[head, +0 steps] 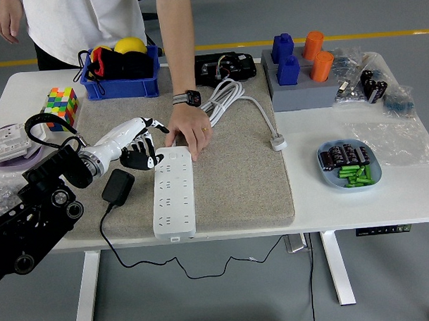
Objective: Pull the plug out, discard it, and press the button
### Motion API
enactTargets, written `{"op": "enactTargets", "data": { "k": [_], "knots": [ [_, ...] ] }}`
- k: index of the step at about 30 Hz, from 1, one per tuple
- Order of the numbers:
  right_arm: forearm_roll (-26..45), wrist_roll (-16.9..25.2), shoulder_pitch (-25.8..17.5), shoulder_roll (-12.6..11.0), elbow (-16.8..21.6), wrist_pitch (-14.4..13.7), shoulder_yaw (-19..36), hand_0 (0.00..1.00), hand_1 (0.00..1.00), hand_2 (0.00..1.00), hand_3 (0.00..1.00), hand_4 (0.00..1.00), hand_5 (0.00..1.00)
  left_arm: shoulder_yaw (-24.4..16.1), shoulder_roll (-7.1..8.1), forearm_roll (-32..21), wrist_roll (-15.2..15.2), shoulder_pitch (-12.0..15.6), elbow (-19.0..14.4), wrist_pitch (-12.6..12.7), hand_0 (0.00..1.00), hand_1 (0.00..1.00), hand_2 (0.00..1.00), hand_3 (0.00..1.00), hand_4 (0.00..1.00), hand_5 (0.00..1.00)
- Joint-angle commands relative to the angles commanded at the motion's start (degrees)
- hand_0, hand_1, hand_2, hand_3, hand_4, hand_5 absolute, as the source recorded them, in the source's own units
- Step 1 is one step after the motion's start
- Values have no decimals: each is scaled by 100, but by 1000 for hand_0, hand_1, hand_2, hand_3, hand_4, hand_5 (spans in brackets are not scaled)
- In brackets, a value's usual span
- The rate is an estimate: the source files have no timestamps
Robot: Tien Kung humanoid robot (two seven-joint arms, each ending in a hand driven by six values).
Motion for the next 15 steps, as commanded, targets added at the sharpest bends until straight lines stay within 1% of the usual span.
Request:
{"op": "enactTargets", "data": {
  "k": [4, 5, 7, 10, 12, 15],
  "knots": [
    [20, 10, 14, -19, 0, 3, -36, 692, 678, 662, 616, 712, 489, 180, -55, 56, 334, -150, 86, -160, 21, 28, 126, 696, 2, 2],
    [24, 10, 15, -23, 0, 4, -47, 692, 678, 662, 615, 712, 489, 218, -67, 42, 412, -171, 105, -208, 8, 19, 137, 697, 2, 2],
    [26, 7, 14, -27, 0, 3, -60, 692, 678, 662, 615, 712, 489, 296, -89, 3, 490, -203, 156, -269, 8, 19, 137, 697, 2, 2],
    [29, 4, 4, -29, 0, 4, -77, 692, 678, 662, 615, 712, 489, 371, -117, -53, 547, -235, 213, -306, 8, 19, 137, 697, 2, 2],
    [27, 0, -3, -30, 0, 4, -85, 692, 678, 662, 615, 712, 489, 413, -140, -74, 567, -258, 257, -316, 10, 20, 118, 713, 2, 2],
    [38, 4, -9, -36, 0, 6, -110, 692, 678, 662, 615, 712, 489, 482, -189, -93, 540, -297, 351, -294, 10, 20, 118, 713, 2, 2]
  ]
}}
